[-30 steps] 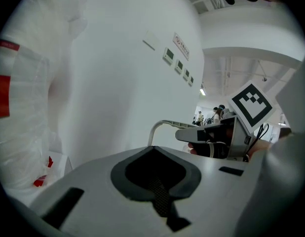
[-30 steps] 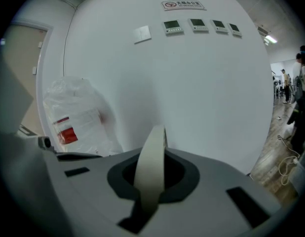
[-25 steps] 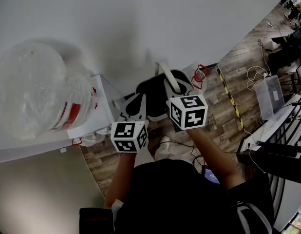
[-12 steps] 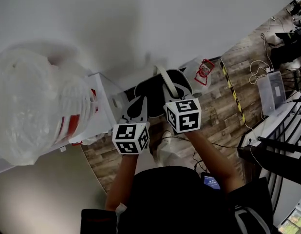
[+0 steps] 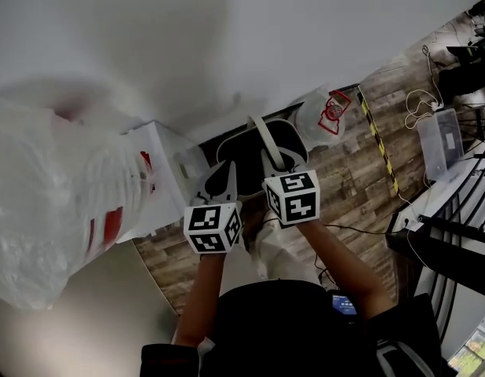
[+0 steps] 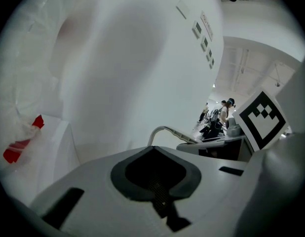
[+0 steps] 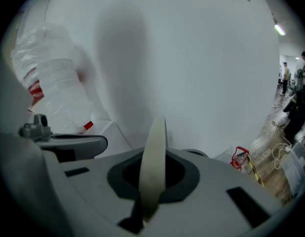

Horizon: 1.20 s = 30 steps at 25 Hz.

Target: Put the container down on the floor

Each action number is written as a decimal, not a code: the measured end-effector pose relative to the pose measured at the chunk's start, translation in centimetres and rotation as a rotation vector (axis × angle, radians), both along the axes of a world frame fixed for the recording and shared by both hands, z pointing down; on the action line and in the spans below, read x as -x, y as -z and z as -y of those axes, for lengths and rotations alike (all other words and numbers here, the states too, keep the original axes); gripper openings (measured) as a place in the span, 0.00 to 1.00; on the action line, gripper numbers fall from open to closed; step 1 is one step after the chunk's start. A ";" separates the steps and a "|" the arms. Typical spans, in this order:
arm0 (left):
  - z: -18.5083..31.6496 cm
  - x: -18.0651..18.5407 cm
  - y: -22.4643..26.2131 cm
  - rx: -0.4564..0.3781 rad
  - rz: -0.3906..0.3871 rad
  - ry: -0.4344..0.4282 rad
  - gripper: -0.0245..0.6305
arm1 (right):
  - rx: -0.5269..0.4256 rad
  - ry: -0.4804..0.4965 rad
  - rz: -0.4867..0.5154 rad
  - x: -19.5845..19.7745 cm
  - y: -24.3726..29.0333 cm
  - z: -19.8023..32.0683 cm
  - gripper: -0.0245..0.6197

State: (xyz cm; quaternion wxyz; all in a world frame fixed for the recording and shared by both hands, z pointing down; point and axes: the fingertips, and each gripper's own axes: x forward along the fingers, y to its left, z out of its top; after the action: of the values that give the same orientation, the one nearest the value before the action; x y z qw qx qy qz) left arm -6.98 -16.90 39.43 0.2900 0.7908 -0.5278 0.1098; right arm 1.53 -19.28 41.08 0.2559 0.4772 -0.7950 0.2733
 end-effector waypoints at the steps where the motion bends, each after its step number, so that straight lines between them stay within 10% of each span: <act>1: 0.0 0.1 -0.7 0.011 -0.001 0.002 0.07 | 0.011 -0.003 -0.001 0.0 -0.7 -0.1 0.09; 30: -1.1 0.2 -13.1 0.162 -0.044 0.024 0.07 | 0.161 -0.018 -0.068 -0.6 -13.3 -1.3 0.09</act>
State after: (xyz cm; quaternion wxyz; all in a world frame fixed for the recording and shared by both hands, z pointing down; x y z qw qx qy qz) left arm -7.20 -15.83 52.53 0.3657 0.7606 -0.5202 0.1310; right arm 2.13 -17.99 54.41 0.3180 0.4713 -0.7570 0.3221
